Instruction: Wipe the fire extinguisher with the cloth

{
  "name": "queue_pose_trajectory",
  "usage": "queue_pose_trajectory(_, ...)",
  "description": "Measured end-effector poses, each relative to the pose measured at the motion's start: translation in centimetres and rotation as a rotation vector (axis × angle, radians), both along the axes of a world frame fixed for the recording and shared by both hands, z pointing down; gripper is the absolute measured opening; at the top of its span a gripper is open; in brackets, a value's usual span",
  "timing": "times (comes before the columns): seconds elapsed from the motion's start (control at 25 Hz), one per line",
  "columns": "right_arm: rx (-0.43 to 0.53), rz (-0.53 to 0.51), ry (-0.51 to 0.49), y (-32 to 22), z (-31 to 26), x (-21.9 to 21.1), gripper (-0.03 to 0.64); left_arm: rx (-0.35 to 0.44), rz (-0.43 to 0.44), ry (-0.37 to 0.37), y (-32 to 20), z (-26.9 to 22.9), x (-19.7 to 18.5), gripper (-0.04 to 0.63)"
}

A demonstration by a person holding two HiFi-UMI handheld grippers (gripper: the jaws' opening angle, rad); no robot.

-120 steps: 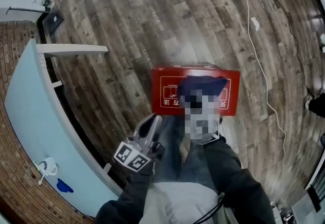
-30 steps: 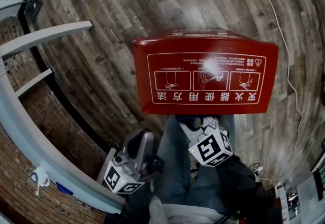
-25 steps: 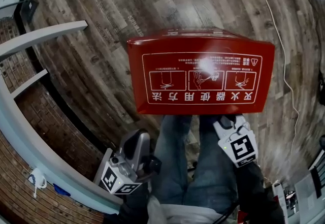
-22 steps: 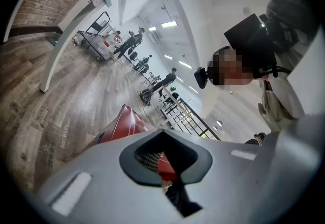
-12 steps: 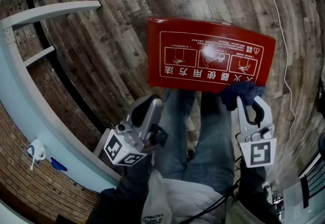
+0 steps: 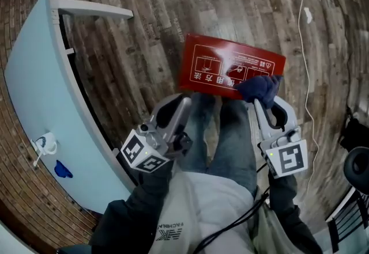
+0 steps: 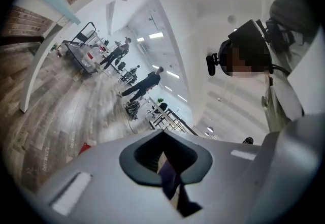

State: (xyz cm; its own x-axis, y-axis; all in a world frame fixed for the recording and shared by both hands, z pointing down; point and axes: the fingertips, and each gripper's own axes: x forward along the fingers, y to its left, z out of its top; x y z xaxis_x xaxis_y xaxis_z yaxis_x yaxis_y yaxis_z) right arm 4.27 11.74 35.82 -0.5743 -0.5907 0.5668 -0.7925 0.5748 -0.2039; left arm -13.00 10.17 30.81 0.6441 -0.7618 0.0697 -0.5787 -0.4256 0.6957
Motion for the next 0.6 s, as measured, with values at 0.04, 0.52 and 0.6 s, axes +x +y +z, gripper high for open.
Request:
queue_pose_trajectory(0.04,0.018,0.001,0.004,-0.4,-1.2,0.1,0.055,0.017,0.004,0.009,-0.2,-1.3,0.3,0.003)
queue_pose_trajectory(0.52,0.082,-0.031,-0.003,-0.1,-12.0,-0.2,0.055,0.069,0.023,-0.013,0.7,-13.8,3.3,0.003)
queue_pose_trajectory(0.6,0.089,-0.042,0.001,-0.2,-11.8,0.2,0.055,0.071,0.011,-0.034,0.9,-14.5,3.7,0.003)
